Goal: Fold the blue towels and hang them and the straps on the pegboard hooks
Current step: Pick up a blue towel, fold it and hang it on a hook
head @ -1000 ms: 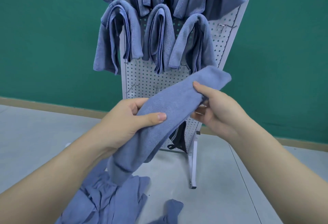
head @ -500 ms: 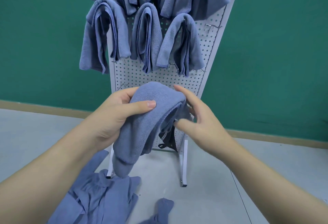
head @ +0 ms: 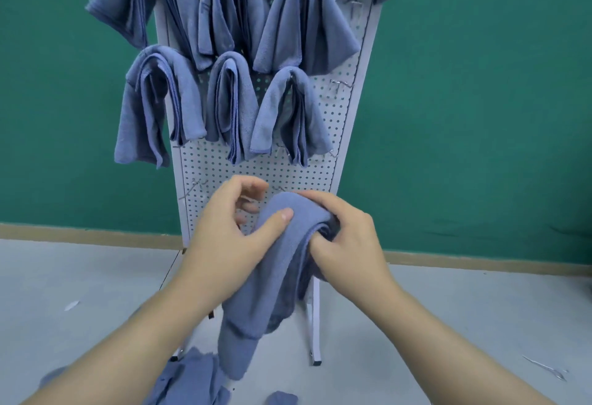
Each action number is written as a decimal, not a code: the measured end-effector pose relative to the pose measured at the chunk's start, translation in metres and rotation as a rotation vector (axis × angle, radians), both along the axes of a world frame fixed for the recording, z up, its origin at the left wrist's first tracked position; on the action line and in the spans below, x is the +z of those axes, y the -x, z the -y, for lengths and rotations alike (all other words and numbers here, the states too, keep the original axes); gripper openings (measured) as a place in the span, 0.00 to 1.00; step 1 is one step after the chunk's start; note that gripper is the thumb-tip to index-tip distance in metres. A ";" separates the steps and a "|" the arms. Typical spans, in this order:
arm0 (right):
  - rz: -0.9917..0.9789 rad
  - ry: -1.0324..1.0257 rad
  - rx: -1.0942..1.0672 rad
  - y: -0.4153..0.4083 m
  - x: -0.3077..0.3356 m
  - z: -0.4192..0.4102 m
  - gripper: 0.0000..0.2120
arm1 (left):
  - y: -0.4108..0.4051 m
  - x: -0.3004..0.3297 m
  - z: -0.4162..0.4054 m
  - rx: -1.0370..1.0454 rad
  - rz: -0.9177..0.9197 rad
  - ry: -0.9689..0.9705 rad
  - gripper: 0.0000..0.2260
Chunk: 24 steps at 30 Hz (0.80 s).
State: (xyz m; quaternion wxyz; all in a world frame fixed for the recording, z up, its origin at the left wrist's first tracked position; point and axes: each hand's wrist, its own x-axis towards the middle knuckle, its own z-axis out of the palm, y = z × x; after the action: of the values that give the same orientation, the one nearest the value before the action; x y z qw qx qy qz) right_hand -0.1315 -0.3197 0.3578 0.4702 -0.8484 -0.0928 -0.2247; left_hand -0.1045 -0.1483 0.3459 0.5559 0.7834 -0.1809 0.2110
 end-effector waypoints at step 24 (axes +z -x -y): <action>0.365 0.119 -0.228 -0.058 0.184 0.078 0.08 | -0.072 0.181 0.105 0.043 0.451 0.002 0.09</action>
State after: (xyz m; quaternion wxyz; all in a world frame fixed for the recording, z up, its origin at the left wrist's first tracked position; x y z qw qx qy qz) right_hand -0.0739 -0.3978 0.5416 0.3662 -0.8250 -0.0927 -0.4204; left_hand -0.0322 -0.2535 0.5267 0.4974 0.7195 -0.2836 0.3930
